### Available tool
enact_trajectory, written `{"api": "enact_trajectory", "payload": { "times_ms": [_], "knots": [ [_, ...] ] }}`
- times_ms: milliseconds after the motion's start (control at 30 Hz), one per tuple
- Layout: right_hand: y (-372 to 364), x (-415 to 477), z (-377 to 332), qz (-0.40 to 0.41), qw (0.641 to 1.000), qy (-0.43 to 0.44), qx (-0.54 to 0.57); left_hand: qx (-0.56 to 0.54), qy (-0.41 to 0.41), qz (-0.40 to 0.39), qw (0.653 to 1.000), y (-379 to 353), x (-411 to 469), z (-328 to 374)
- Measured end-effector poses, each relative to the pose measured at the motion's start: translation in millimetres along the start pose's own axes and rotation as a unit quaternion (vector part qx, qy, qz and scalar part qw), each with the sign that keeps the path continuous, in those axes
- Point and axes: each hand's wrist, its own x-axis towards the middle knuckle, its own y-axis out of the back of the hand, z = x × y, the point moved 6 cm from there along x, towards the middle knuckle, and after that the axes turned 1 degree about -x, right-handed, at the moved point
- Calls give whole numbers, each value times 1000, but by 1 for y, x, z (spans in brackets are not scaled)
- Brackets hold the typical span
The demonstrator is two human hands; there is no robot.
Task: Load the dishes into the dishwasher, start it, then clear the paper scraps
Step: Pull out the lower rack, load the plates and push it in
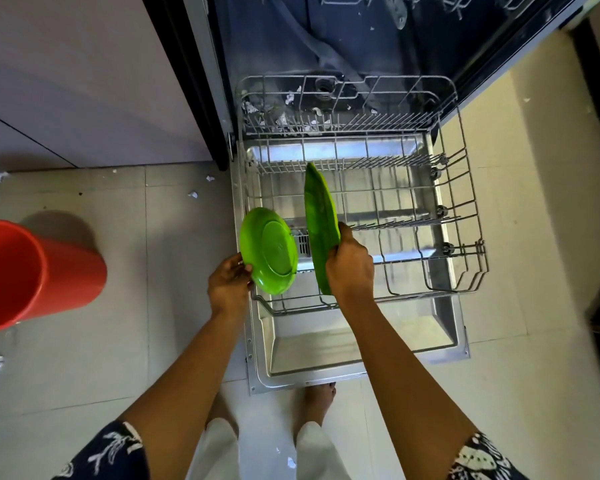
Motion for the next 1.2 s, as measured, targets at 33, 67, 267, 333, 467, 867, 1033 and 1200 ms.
{"api": "enact_trajectory", "payload": {
  "times_ms": [33,67,267,333,467,867,1033,1200],
  "knots": [
    [-2,0,0,0,1000,-4,3,9,4,-5,1000,0,-1,1],
    [-4,0,0,-1,1000,-6,2,16,6,-8,1000,1,-1,1],
    [-26,4,-2,0,1000,5,-22,45,7,-32,998,1,-3,6],
    [-29,5,-5,6,1000,-4,-20,44,15,-34,998,2,-5,8],
    [-20,13,-20,13,1000,-3,-8,62,7,-33,997,4,-2,13],
    [16,147,-129,66,991,99,-53,216,-22,-126,968,-57,103,100],
    [-4,168,-145,43,990,104,-81,99,79,-111,986,-71,111,86],
    [-16,169,-149,55,987,105,-106,66,80,-138,985,-75,106,82]
  ]
}}
